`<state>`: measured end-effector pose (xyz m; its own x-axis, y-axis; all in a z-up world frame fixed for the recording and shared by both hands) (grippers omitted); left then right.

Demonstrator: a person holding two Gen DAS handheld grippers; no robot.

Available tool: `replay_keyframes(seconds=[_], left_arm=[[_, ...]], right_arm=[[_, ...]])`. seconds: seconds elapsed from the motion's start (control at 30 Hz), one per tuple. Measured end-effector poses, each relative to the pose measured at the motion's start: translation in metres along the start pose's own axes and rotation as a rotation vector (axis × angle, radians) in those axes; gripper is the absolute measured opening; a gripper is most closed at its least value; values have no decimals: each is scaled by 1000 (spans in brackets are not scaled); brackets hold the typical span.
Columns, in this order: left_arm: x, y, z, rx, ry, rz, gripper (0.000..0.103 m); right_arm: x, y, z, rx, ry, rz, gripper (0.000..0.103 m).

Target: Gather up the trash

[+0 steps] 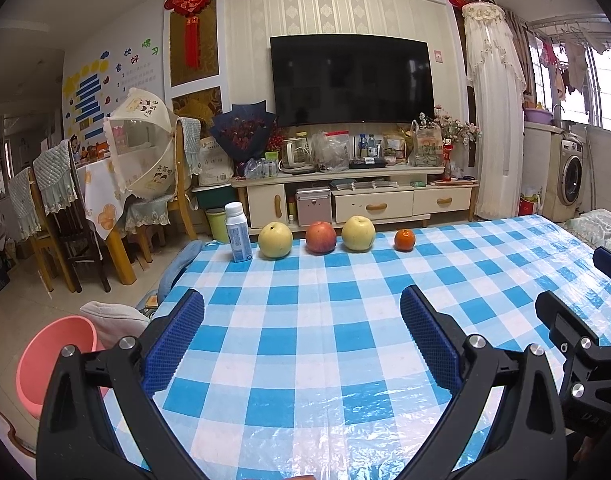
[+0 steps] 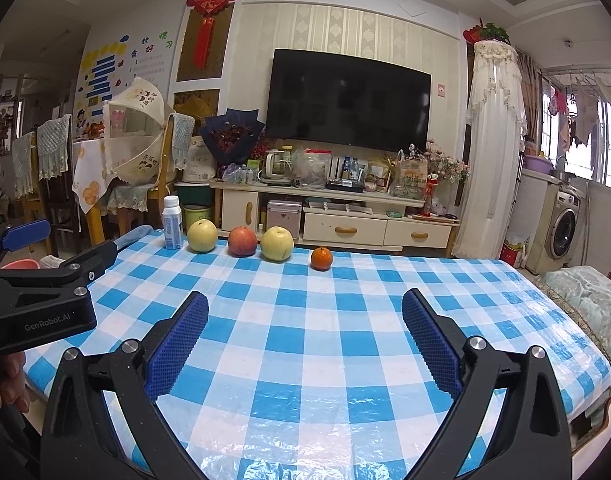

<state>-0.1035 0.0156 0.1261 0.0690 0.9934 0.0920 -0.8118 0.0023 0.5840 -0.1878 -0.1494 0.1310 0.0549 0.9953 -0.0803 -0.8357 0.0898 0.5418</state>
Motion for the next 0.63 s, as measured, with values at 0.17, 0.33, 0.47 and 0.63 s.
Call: replay_keyframes(seconds=[0.17,0.33,0.47,0.63], left_arm=[[1,-11,2,8,-2,12,99],[0,-41,-4,58,-18,29,99],[1,-83,-13,151,-12,32,99],[-2,-148,-32,315,8,4,99]], right_arm=[[5,-14,-2,19,5,10,96],[11,-41,-7,69,3,52,96],[16,-78,-12,160,-15,94,96],[22,-140,-26,294,-35,116,96]])
Point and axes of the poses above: each gripper's, at about its wrist camera, not at the fingertips, and y roughly against the way its jaws point, x to its left, z to its top, the point moved 10 cm from there along -y, roughly the way its jaws point, and after that the axes turned 15 degrees about x, right-handed, at the moved point
